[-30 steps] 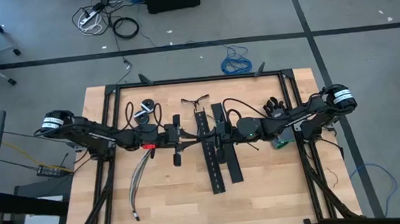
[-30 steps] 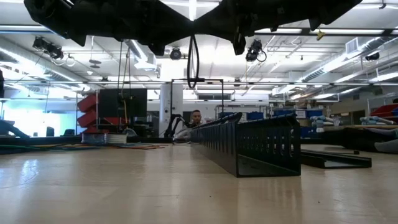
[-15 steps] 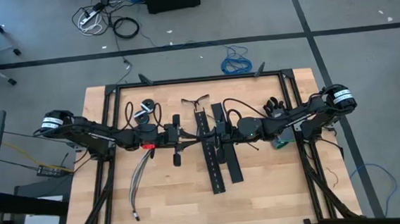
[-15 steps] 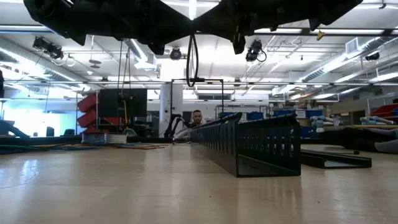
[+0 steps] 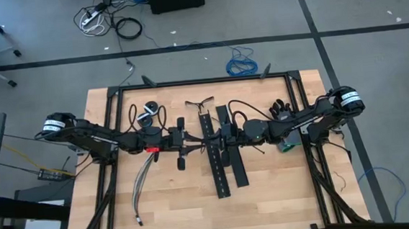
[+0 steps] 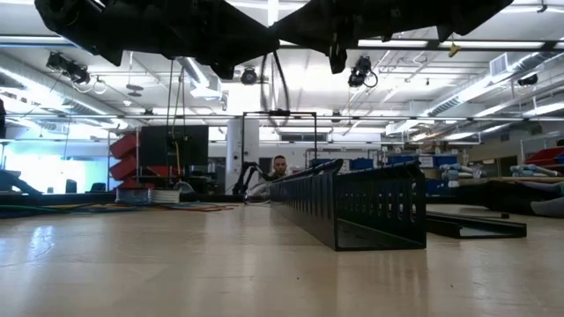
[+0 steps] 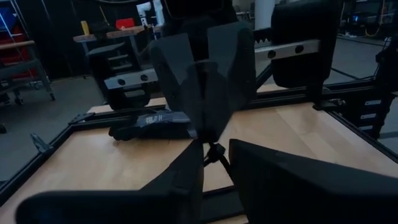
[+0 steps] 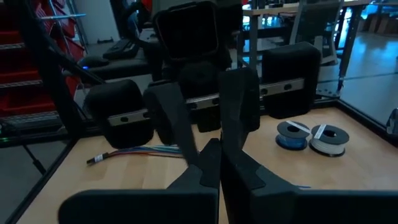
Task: Ziptie cables
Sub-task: Wrap the black zip tie on the cable
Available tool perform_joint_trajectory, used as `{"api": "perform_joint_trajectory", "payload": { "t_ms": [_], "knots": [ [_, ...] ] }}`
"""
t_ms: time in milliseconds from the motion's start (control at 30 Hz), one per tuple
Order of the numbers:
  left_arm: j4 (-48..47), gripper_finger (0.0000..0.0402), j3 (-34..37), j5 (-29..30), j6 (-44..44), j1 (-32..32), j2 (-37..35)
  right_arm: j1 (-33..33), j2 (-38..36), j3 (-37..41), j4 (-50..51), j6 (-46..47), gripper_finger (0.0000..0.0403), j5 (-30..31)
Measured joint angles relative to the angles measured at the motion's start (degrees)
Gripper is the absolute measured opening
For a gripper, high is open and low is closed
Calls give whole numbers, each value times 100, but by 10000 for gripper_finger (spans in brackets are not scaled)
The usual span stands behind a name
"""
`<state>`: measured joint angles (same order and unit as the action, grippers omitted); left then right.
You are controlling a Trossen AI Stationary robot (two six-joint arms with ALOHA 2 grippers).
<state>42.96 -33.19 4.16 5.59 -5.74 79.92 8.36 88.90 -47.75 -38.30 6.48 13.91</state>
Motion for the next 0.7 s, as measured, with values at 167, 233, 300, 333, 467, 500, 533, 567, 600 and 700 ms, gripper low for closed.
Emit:
{"api": "perform_joint_trajectory", "payload": {
  "t_ms": [167,233,300,333,467,500,533,567,600,700],
  "knots": [
    [2,80,3,-15,7,0,0,0,0,-4,1,-11,0,4],
    [5,80,4,-13,9,0,0,0,0,-4,5,-11,0,4],
    [7,78,4,-13,9,0,0,0,0,-4,17,-13,0,2],
    [7,78,6,-13,11,0,0,0,0,-4,21,-12,0,4],
    [15,74,7,-8,11,0,0,0,0,-4,35,-13,0,2],
    [18,73,7,-6,11,0,0,0,0,-4,39,-14,0,2],
    [18,71,7,-5,11,0,0,0,0,-4,42,-15,0,2],
    [20,68,9,-3,11,0,0,0,0,-4,42,-15,0,0],
    [22,65,9,10,11,0,0,0,-2,-4,44,-18,0,0],
    [24,54,9,16,11,0,0,0,-2,-4,48,-150,0,0]
  ]
}}
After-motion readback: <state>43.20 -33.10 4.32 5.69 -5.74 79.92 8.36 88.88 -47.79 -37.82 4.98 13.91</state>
